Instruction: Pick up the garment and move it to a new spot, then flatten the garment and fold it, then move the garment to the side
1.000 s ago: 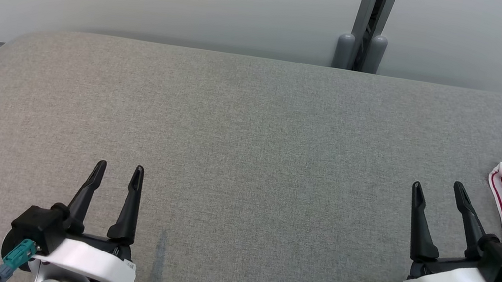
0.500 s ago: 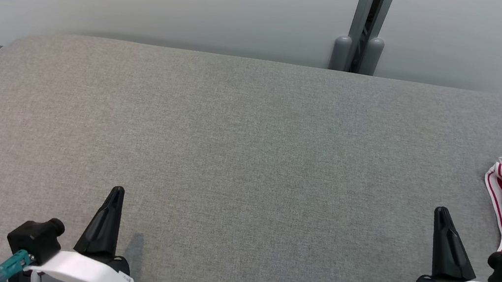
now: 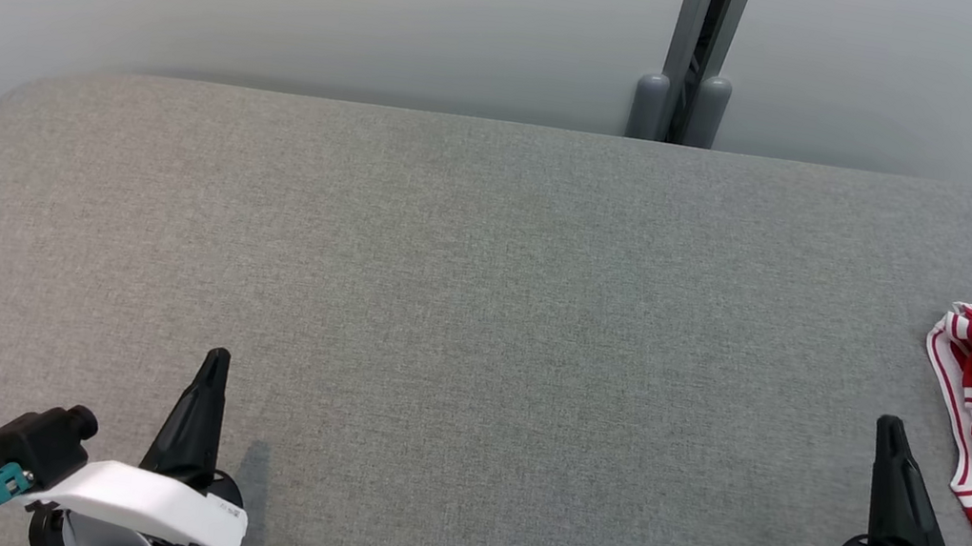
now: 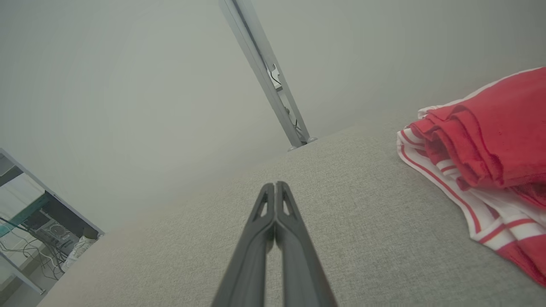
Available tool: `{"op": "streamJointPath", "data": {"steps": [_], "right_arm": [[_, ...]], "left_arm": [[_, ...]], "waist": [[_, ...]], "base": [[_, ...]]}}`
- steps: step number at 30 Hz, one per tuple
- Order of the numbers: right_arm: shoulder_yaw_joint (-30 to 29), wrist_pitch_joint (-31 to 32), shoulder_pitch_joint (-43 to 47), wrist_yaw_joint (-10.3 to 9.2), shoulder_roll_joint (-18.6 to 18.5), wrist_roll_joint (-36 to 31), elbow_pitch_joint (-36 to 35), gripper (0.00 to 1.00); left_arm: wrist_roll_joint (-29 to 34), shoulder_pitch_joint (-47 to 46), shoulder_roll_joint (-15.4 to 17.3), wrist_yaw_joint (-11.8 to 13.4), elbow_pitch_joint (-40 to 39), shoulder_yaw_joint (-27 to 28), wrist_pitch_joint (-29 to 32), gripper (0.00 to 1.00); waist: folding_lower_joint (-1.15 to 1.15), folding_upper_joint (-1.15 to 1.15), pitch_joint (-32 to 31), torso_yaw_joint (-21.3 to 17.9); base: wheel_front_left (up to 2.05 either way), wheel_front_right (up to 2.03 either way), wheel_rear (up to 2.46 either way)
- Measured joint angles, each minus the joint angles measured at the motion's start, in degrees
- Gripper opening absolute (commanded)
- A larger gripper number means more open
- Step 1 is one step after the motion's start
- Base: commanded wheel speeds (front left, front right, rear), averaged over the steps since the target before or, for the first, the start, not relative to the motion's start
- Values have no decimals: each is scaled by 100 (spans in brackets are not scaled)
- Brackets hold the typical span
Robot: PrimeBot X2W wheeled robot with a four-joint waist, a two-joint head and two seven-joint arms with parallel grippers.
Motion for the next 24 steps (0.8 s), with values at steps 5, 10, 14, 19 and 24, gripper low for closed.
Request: {"op": "streamJointPath", "data": {"steps": [5, 10, 14, 19, 24], "right_arm": [[-101, 109, 44, -1, -1, 468, -30, 0], [-167, 223, 53, 0, -2, 907, -60, 0], [-242, 309, 79, -1, -4, 1237, -86, 0], [-314, 401, 118, -1, -5, 1638, -119, 0], [-380, 505, 151, -1, -8, 2012, -162, 0]], "left_arm": [[-400, -45, 2, -7, 49, 21, 101, 0], [-779, -117, 4, -20, 77, 41, 193, 0], [-1074, -163, 7, -26, 98, 52, 263, 0], [-1423, -224, 10, -52, 124, 66, 367, 0], [-1753, -260, 14, -56, 160, 79, 446, 0]], "waist": [[0, 0, -17, -24], [0, 0, -33, -48], [0, 0, -46, -67], [0, 0, -63, -91], [0, 0, -79, -115]], "base": [[0, 0, 0], [0, 0, 0], [0, 0, 0], [0, 0, 0], [0, 0, 0]]}}
